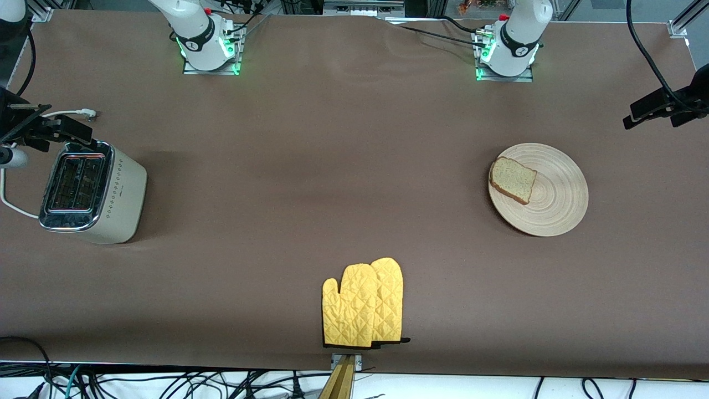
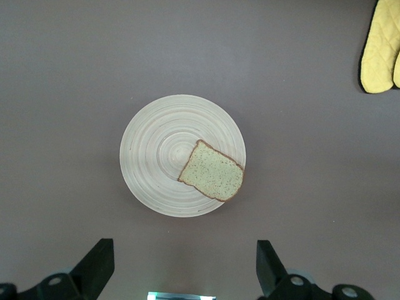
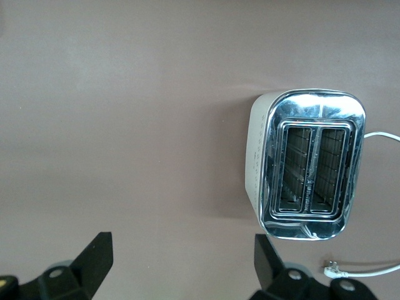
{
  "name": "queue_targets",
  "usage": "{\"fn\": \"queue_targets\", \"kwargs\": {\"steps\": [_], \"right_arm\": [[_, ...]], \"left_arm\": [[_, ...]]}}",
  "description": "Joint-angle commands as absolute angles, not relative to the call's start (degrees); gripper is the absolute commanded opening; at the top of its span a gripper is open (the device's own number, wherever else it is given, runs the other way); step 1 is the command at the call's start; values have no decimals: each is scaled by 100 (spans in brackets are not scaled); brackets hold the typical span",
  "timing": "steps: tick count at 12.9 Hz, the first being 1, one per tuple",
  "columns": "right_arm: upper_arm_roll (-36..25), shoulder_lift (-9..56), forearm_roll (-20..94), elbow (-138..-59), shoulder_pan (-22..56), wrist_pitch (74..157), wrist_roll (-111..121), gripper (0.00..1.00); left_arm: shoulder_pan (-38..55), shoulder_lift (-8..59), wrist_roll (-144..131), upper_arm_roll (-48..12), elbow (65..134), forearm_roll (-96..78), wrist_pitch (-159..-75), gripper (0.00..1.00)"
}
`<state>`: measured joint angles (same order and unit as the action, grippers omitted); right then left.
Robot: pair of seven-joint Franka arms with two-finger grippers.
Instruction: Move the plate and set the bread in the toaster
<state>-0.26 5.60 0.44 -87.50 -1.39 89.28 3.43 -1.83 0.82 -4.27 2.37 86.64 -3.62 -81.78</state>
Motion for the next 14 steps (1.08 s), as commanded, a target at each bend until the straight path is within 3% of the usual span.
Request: {"fn": "queue_targets", "kwargs": {"steps": [1,3,11,14], "right_arm": [[-9,624,62,-8596,-185,8912,378,100],[-9,624,62,-8596,-185,8912,378,100],[-9,624,70,-8596,-211,8921,369,100],[-9,624,70,-8596,-211,8921,352,100]], "left_arm": [[-237,-261,-589,193,9356,-360,-8287,100],[-316,-579,-545,193,9887,-352,-8700,100],[-457,-202,-457,193,9923,-176,-8938,100],[-676,-53,130,202,10167,-176,-9525,100]]}}
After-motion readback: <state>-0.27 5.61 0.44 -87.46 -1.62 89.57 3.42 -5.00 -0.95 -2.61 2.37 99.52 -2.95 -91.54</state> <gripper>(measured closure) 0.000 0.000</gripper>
